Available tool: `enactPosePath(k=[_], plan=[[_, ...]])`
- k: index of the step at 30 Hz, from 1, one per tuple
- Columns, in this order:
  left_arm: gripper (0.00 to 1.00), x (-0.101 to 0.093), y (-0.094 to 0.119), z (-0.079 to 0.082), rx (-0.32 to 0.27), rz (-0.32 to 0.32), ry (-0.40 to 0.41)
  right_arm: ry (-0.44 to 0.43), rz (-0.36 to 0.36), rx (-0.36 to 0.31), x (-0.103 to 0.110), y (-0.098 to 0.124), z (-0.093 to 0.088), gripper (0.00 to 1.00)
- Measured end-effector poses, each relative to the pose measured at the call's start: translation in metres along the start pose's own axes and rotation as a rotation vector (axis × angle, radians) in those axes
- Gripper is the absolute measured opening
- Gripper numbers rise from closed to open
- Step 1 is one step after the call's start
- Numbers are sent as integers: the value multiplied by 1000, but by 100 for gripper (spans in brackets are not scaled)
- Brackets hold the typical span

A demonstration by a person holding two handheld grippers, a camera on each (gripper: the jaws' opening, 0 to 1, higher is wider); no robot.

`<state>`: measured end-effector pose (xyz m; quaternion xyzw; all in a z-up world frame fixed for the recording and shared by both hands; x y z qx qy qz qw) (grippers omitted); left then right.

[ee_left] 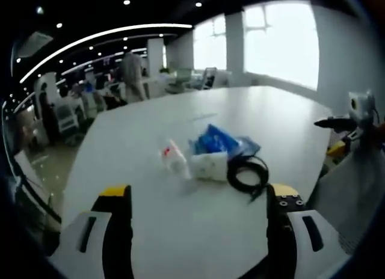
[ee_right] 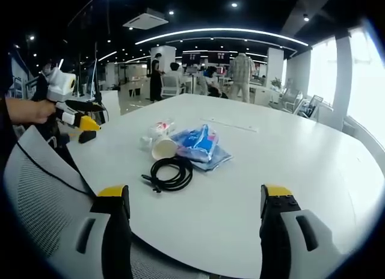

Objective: Arrange the tabletop items into an orderly group along one side of the table until the central work area is clear of visible clutter.

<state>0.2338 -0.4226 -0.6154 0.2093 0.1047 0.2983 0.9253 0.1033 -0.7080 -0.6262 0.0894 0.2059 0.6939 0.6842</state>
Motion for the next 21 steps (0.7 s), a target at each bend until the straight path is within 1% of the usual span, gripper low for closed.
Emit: enactPosePath(k=[13,17,21], plan=[[88,8,-18,12,-9,-6,6,-2,-2,4,0,0,-1,89],[86,8,-24,16,-15,-13,10,-4,-5,3,-1,0,0,88],[86,6,-32,19,-7,-22,-2,-3,-8,2,-1,0,0,88]])
Point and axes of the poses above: the point that each gripper's makers call its tool centre point, and the gripper's own axes: y roughly backward along the fingers, x roughly to its left, z roughly out of its top, the point moved 2 cm from there along y, roughly backward along the fingers, and after that the axes turned 12 degrees about -z, right-handed, at the moved point
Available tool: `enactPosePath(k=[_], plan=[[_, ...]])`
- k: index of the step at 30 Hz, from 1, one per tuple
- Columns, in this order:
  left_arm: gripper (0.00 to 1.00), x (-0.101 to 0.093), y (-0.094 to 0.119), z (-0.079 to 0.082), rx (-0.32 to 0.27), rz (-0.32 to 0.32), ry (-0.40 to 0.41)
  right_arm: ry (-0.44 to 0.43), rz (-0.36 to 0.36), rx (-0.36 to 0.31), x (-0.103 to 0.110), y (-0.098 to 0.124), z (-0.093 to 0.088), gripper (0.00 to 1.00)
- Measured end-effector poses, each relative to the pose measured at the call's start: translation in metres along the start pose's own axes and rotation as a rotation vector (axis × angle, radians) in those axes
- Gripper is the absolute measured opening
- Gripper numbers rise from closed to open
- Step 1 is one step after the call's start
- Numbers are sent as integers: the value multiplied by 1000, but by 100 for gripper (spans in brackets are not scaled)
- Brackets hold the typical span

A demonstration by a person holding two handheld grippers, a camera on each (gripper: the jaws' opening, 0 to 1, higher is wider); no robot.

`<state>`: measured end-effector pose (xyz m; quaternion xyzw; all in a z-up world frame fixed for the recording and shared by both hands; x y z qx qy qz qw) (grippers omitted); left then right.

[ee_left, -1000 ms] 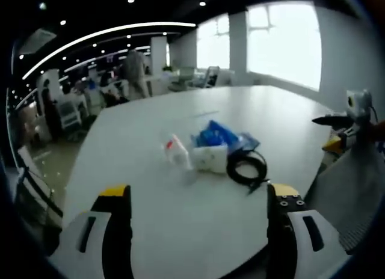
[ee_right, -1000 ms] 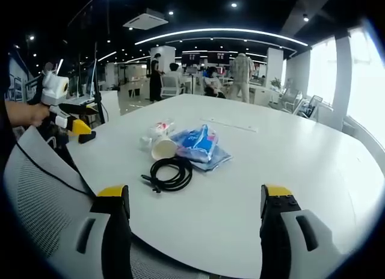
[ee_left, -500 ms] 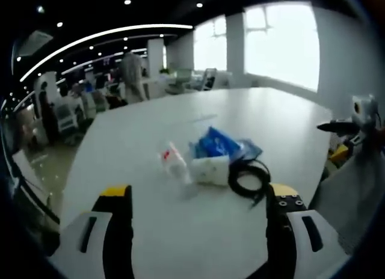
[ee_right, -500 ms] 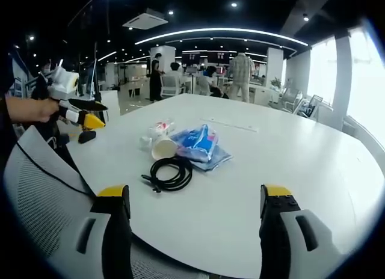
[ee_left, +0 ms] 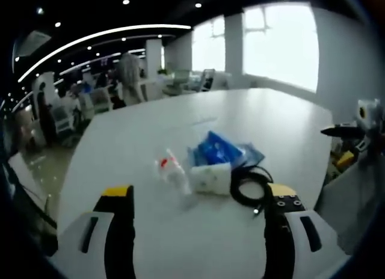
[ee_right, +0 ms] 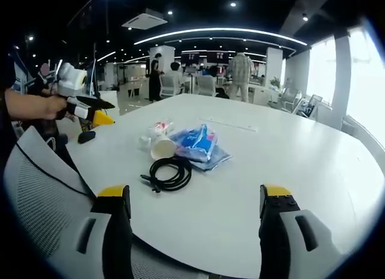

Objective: Arrange the tabletop items into an orderly group along one side of the table until the central work area is clear of visible clutter.

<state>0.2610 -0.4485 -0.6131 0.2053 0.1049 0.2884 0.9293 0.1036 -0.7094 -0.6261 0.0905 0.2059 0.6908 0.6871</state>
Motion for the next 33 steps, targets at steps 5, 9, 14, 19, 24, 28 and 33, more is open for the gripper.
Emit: enactPosePath(k=[5,9,14,19,24,28,33], plan=[[85,4,-9,2,4,-6,7,-3,-3,-2,-1,0,1,88],[85,6,-17,2,5,-7,21,-4,-4,-2,-2,0,1,88],[85,8,-26,1,13,-9,37,-3,-4,0,-2,0,0,88],[85,12,-34,0,21,-8,54,-3,-6,1,-2,0,0,87],[83,19,-42,-2,26,-6,76,-3,-5,3,-2,0,-1,87],[81,20,-47,1,10,-7,135,-5,-6,6,-2,0,-1,86],[78,25,-54,3,-1,1,173,-7,-6,9,-2,0,-1,86]])
Point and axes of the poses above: the point that each gripper's makers call its tool centre point, and the gripper's own axes: y roughly backward along the fingers, x roughly to its left, z roughly out of its top, the point moved 2 cm from there along y, roughly backward along the fingers, and after that the axes turned 12 degrees about -z, right-handed, at the moved point
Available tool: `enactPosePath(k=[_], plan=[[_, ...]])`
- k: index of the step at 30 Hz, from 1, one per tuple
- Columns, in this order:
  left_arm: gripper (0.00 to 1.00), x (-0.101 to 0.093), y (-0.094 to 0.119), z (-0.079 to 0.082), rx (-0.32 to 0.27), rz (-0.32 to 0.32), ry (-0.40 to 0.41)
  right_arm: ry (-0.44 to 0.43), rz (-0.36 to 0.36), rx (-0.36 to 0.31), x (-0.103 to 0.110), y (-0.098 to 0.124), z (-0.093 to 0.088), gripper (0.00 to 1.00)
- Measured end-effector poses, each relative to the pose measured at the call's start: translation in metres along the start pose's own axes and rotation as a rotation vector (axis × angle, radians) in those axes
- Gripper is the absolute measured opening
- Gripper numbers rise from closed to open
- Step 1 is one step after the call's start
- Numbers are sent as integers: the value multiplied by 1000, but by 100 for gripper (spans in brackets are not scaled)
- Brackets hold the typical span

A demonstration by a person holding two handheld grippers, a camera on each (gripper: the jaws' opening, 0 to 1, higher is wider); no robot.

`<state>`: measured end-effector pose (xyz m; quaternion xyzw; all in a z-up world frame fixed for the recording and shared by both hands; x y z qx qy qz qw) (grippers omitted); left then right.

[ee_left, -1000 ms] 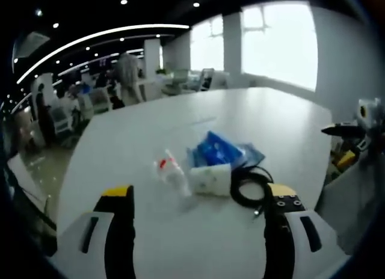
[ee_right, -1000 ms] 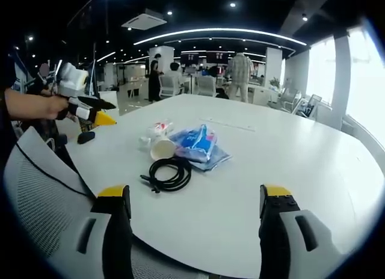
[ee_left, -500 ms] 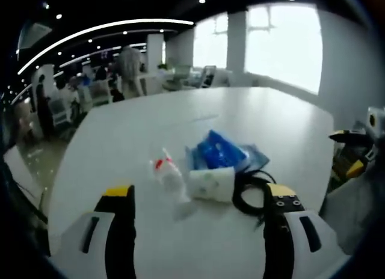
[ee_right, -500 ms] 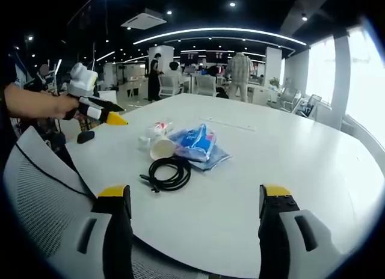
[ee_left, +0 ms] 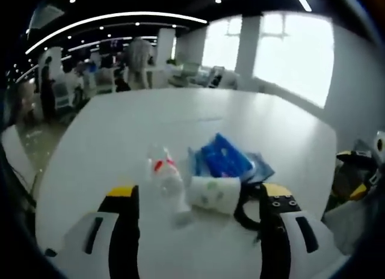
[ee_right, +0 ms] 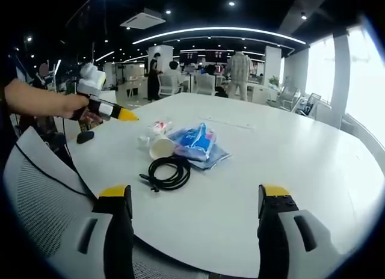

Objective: Arrange the tabletop items into an orderly group along one side of the table until the central work area is clear of visible clutter.

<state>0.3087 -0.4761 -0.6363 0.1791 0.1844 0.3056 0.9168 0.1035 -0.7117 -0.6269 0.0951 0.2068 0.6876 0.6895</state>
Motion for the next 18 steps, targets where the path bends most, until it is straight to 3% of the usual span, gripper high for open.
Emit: enactPosePath(k=[10,18], plan=[[73,9,-13,-9,30,34,31,-8,-1,5,-1,0,-1,86],[67,20,-27,-1,20,63,42,-7,3,11,0,-1,-2,86]])
Point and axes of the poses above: the point that each gripper's makers call its tool centre point, and the gripper's own axes: y roughly backward along the fingers, x roughly to its left, z roughly out of its top, the point moved 2 cm from there along y, roughly backward along the fingers, and after that the axes turned 12 degrees about -z, right-handed, at the moved point
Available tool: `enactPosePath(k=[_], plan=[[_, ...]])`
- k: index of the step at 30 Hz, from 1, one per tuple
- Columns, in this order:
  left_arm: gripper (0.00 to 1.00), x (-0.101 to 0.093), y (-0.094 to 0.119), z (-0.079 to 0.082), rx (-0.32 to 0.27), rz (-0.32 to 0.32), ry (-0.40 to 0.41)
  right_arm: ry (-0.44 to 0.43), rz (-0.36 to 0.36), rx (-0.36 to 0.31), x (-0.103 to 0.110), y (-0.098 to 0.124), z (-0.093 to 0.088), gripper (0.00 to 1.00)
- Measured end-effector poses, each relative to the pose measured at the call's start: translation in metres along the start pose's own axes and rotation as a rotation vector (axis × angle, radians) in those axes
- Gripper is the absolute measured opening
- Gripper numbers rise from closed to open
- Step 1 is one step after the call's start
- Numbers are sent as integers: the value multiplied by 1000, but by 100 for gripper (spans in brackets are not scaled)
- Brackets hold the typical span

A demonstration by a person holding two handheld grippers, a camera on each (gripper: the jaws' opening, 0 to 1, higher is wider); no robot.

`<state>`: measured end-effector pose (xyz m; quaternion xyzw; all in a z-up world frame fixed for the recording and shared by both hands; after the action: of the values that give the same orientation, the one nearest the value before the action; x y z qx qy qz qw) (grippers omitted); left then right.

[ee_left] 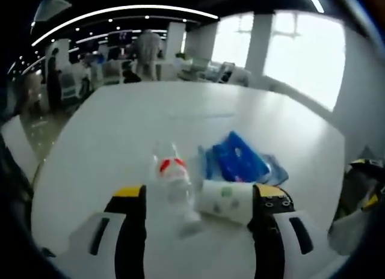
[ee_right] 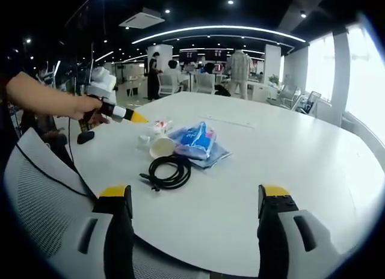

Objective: Arrange the tabletop items into an orderly group along one side of the table until the central work area is clear of visible clutter.

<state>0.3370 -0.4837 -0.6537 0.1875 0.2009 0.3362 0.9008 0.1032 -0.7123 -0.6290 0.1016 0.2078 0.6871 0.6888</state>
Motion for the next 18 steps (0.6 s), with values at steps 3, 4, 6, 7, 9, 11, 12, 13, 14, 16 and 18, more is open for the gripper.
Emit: enactPosePath(k=[3,4,6,7,9,11,12,13,14,16,18], plan=[[64,5,-5,3,-13,26,3,1,-1,0,0,0,0,85],[63,6,-7,2,-13,26,12,1,-1,1,0,0,0,84],[63,9,-10,1,-7,44,13,1,-3,0,-1,0,0,84],[62,10,-11,0,-5,47,13,0,-4,0,-1,0,0,83],[60,13,-14,-1,2,50,23,2,-5,3,-1,0,0,83],[59,16,-16,-2,9,56,26,2,-4,3,-1,0,0,82],[58,19,-18,-2,11,58,28,2,-3,5,-1,0,-1,82],[57,21,-18,-3,12,62,30,4,-4,6,-1,0,-1,82],[56,29,-22,-2,17,68,31,5,-3,6,-1,0,-1,82],[54,34,-25,-6,30,68,48,7,1,9,0,0,-1,81],[54,35,-27,-7,35,69,55,13,1,13,0,0,-2,81]])
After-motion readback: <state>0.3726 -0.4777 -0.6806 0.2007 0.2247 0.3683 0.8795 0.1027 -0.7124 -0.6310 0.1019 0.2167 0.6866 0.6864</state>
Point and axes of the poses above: the point that each gripper's makers call its tool centre point, and the gripper's own axes: y roughly backward along the fingers, x roughly to its left, z roughly out of its top, the point moved 2 cm from there along y, roughly backward along the fingers, and after that the axes turned 12 degrees about -z, right-handed, at the moved point
